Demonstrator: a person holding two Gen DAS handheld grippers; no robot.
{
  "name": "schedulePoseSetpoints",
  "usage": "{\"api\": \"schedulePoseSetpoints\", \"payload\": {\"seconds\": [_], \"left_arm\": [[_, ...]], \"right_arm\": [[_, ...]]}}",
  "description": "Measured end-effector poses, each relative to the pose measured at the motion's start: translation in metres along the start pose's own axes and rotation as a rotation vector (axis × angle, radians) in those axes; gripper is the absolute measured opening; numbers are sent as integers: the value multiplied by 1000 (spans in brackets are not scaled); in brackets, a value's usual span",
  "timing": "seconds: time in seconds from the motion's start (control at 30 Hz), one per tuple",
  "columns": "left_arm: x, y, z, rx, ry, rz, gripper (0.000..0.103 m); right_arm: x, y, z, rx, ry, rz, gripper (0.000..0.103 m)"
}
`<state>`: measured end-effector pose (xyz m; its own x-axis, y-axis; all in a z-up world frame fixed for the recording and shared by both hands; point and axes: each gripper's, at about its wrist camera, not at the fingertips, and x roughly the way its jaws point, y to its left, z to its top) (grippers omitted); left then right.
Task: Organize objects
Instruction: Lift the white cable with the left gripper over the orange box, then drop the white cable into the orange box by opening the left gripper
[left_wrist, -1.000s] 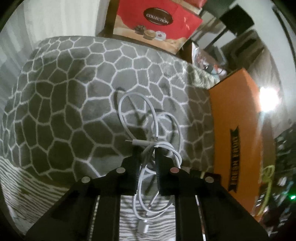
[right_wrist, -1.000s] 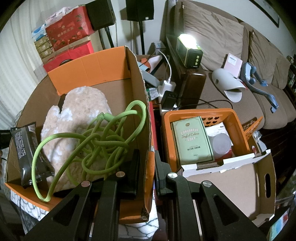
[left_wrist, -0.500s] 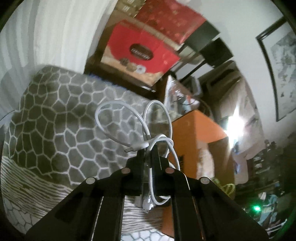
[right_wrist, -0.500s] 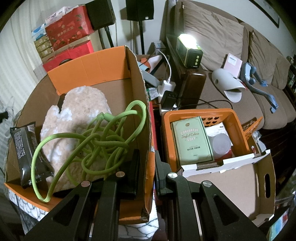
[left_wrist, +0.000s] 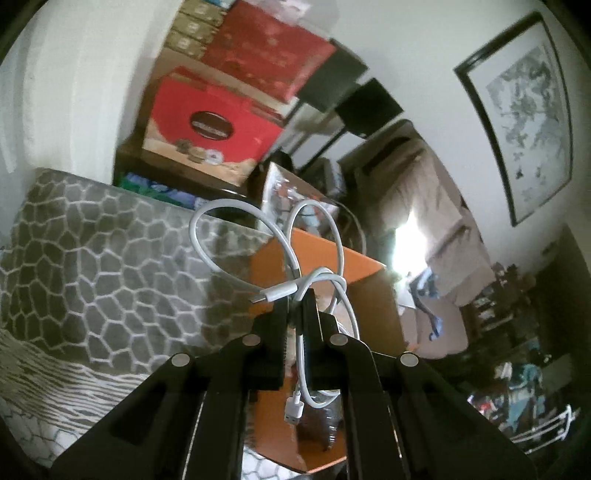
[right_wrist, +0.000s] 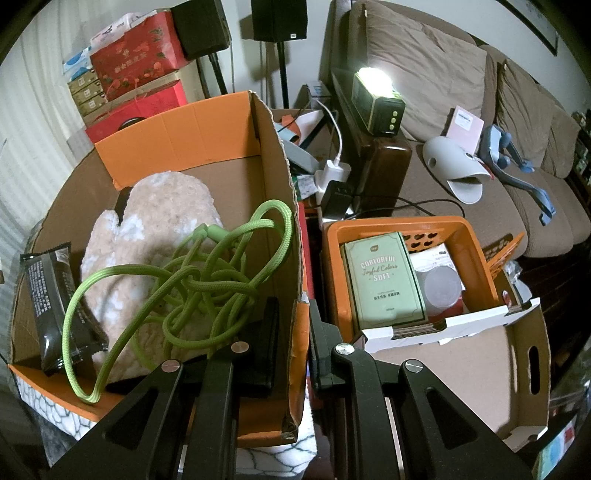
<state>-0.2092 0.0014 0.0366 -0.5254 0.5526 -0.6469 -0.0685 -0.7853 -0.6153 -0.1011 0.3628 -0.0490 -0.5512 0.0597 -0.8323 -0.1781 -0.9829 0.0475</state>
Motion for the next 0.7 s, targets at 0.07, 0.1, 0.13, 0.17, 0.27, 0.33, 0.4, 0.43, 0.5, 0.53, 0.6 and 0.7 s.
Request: {"api": "schedulePoseSetpoints", "payload": {"seconds": [0.07,0.1,0.13,0.17,0.27,0.33,0.4,0.43,0.5,0.53,0.6,0.7], "left_arm": [[6,-10,-2,13,15,-16,7],[9,-15,-3,18,24,-24,7],[12,-19,-5,21,33,-33,7],[16,-23,-7,23,41,-41,7],[27,-33,-13,26,61,-55,7],[36,-41,-17,33,75,-62,7],[47,-48,-23,36,95,-73,7],[51,-51,-25,38,103,-75,7],[62,-57,-30,44,121,-75,7],[66,-60,-32,48,127,-73,7],[76,-65,-38,58,141,-68,7],[90,-70,-45,72,168,-59,7]], "right_arm": [[0,0,0,-1,0,0,13],[0,0,0,-1,1,-1,13],[0,0,0,0,1,-1,13],[0,0,0,0,0,0,13],[0,0,0,-1,0,-1,13],[0,0,0,0,0,0,13],[0,0,0,1,0,1,13],[0,0,0,0,0,0,13],[0,0,0,0,0,0,13],[0,0,0,0,0,0,13],[0,0,0,0,0,0,13],[0,0,0,0,1,0,13]]}}
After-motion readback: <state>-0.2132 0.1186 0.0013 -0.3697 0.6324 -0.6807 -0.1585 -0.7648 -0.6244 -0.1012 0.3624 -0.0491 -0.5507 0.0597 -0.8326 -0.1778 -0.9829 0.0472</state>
